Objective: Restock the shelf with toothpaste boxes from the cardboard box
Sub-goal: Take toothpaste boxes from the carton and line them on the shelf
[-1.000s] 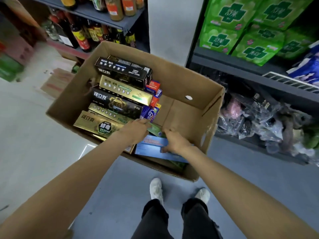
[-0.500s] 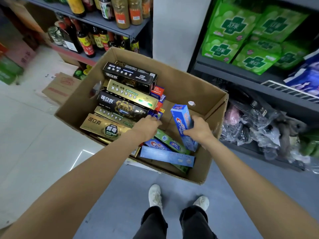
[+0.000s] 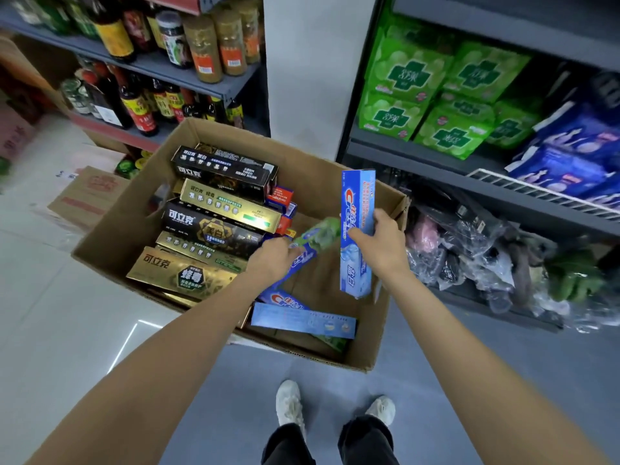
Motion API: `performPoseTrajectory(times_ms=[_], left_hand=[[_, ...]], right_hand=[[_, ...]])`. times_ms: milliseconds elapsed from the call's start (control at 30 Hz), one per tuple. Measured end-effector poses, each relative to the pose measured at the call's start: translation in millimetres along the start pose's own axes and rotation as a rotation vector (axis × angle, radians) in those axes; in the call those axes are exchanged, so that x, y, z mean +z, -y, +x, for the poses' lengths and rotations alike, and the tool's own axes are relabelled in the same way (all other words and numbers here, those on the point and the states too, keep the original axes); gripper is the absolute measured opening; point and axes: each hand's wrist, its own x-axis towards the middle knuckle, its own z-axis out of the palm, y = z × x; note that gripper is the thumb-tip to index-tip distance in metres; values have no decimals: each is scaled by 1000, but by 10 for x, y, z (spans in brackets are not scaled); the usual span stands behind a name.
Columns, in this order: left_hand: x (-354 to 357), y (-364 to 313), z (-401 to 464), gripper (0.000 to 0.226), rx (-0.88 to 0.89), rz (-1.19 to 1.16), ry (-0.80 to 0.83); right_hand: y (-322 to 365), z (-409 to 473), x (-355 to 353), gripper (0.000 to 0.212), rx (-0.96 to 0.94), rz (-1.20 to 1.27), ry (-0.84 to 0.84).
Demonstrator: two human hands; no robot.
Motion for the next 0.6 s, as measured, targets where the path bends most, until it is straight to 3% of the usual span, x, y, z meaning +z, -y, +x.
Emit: performPoseTrajectory(times_ms=[100,233,367,600], left_hand=[[-192,-176,-34,44,-71,-440,-94],[-460,-563,-149,37,0,-955,-83],[-693,-1155,-226,25,141,-1059,-47],[-669,-2548,-109,17,221,-1122,-29]], right_hand=[[116,31,-70,28,22,89,-27],[266,99,-321,20,22,259,-42],[416,186,-763,9,-36,451,-52],[281,513,-1917,12,-97,706,-194]])
